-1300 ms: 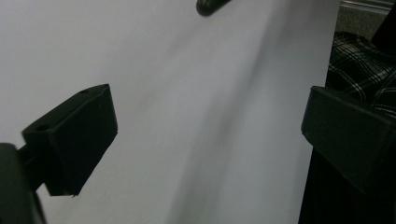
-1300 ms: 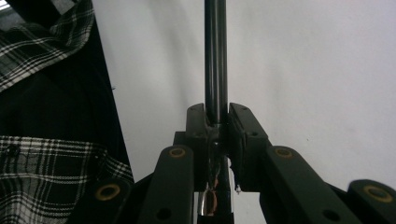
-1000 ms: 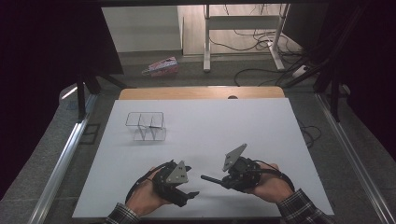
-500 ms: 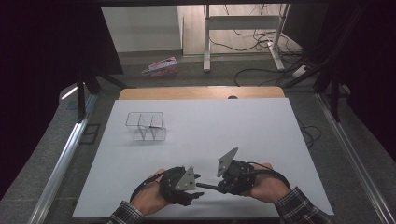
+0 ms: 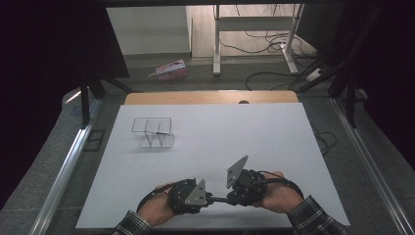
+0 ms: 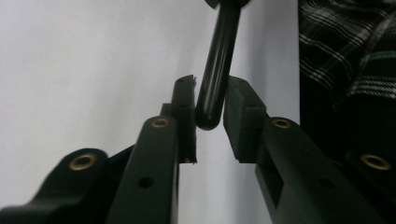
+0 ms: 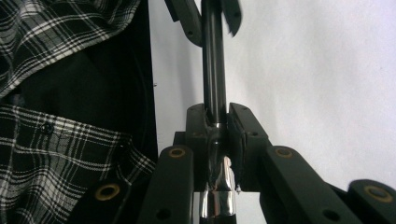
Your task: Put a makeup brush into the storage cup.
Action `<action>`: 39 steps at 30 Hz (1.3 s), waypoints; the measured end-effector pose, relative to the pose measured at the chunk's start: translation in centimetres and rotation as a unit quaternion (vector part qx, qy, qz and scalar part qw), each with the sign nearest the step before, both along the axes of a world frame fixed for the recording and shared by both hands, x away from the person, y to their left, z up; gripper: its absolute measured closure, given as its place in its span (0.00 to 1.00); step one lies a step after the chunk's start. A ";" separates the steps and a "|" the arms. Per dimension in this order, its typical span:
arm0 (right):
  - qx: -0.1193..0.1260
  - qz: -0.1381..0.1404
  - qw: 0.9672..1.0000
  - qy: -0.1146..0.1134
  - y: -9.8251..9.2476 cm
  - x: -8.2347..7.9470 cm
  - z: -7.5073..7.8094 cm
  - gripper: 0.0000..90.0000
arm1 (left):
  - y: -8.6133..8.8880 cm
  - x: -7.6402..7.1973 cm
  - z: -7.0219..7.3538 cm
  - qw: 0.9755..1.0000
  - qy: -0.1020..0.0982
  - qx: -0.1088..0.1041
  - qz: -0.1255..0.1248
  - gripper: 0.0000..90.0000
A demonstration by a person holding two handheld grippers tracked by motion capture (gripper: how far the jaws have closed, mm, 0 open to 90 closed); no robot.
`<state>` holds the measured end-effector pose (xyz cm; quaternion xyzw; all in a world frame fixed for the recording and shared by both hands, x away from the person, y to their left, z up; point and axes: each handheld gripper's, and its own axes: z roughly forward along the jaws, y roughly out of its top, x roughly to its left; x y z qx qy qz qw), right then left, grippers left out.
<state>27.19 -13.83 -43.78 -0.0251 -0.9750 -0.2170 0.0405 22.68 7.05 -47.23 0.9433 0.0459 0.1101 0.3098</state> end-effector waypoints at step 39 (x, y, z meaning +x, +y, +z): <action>0.171 -0.260 0.949 -0.054 -6.0 2.2 0.2 0.00 | 4.5 0.9 -0.3 0.976 0.090 -0.126 0.153 0.89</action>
